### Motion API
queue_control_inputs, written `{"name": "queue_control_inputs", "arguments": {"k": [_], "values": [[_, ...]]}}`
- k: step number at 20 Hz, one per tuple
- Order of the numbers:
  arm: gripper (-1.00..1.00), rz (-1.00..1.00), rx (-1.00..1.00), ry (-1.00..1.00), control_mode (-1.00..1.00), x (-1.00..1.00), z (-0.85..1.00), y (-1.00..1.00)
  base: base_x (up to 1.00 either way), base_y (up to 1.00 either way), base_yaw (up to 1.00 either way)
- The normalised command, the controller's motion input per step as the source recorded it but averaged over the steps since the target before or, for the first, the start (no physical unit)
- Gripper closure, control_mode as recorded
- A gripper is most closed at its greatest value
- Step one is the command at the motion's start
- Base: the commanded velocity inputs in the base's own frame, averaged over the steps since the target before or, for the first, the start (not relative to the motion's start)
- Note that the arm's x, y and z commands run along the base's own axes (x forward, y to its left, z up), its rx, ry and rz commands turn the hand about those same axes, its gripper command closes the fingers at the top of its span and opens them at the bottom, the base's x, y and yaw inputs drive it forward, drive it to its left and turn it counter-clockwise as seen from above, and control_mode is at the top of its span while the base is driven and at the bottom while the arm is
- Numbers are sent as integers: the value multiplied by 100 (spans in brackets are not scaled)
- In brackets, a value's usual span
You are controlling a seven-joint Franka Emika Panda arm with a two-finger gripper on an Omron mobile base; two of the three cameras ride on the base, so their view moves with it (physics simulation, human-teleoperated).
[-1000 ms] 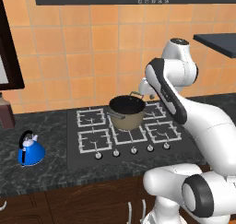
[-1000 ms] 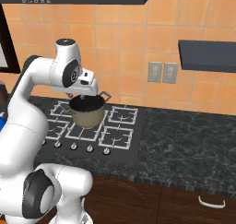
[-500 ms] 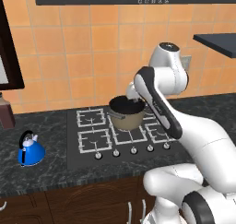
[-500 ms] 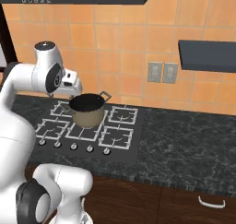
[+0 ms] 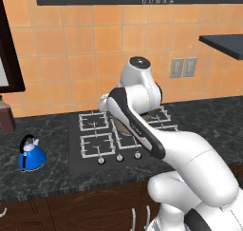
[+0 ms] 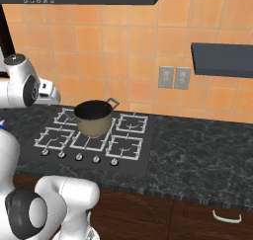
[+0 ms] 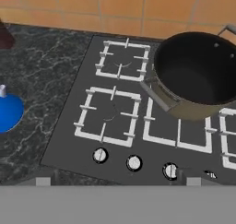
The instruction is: Pick the kettle from the counter and place it on a stove burner. Then turn the burner on.
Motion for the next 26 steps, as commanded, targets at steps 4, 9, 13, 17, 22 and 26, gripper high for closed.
{"name": "queue_control_inputs", "arguments": {"k": [4,9,13,17,22,26], "values": [[-100,0,0,-1,-100,36,-18,100,0,0,0],[-100,0,0,0,-100,65,-15,100,0,0,0],[-100,-11,0,16,-100,89,-3,67,0,0,0],[-100,-17,0,16,-100,55,-23,19,0,0,0],[-100,-8,-1,6,-100,8,-61,22,0,0,0],[-100,-1,3,0,-100,-3,-52,42,0,0,0]]}}
